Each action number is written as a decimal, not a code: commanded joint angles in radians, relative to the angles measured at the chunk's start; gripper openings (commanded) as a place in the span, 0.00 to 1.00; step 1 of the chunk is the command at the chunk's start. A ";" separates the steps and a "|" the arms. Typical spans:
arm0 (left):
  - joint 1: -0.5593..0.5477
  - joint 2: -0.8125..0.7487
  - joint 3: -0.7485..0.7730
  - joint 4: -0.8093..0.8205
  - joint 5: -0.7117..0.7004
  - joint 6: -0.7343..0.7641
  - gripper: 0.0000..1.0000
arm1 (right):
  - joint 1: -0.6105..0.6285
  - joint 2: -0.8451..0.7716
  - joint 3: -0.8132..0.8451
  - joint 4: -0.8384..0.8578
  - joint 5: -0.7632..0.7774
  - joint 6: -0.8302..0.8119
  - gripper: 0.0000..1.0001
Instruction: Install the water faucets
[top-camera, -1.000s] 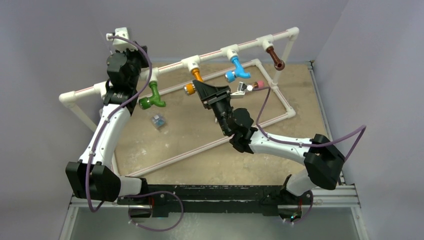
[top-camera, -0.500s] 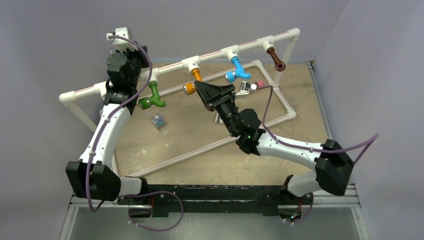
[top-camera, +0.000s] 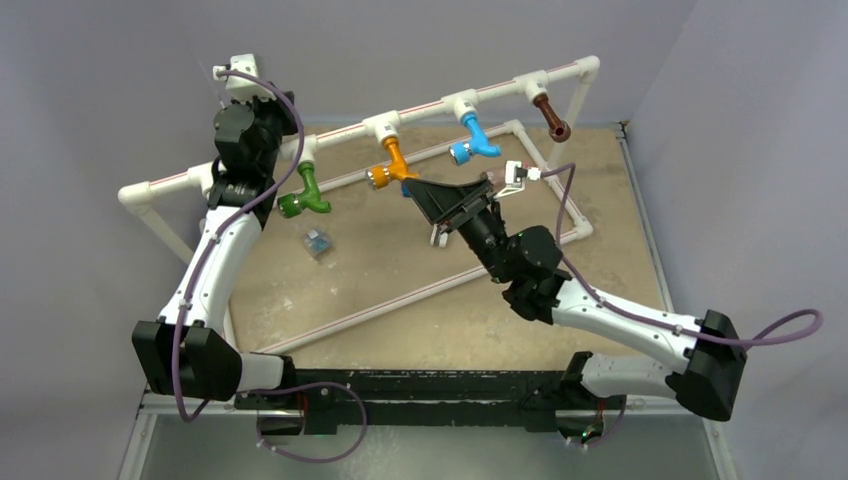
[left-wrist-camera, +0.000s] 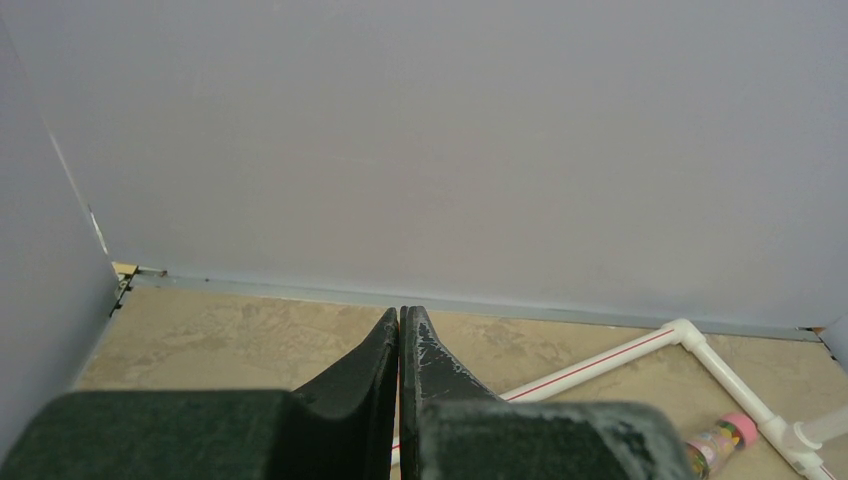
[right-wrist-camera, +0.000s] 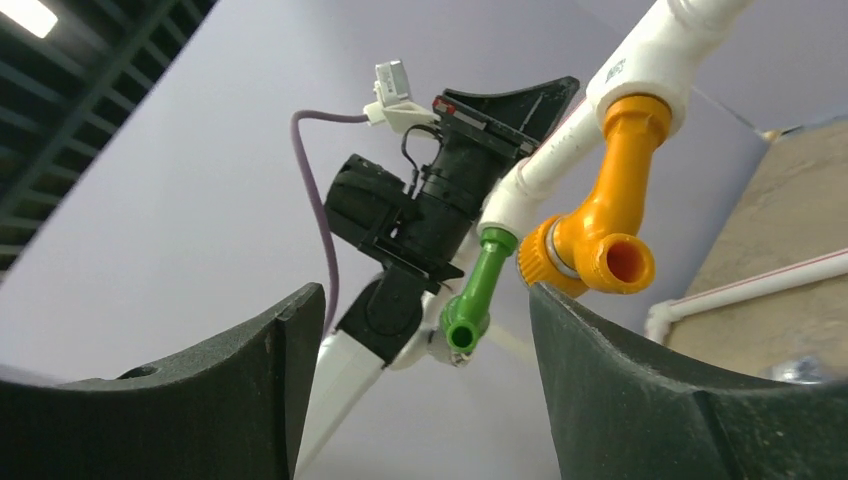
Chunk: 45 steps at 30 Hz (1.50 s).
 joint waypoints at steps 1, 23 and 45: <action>0.001 0.077 -0.085 -0.240 0.007 -0.008 0.00 | -0.008 -0.072 0.049 -0.134 -0.038 -0.248 0.76; 0.001 0.082 -0.083 -0.241 0.012 -0.010 0.00 | 0.091 -0.089 0.322 -0.749 -0.202 -1.973 0.75; 0.001 0.086 -0.080 -0.243 0.014 -0.008 0.00 | 0.182 0.210 0.218 -0.144 0.243 -2.684 0.71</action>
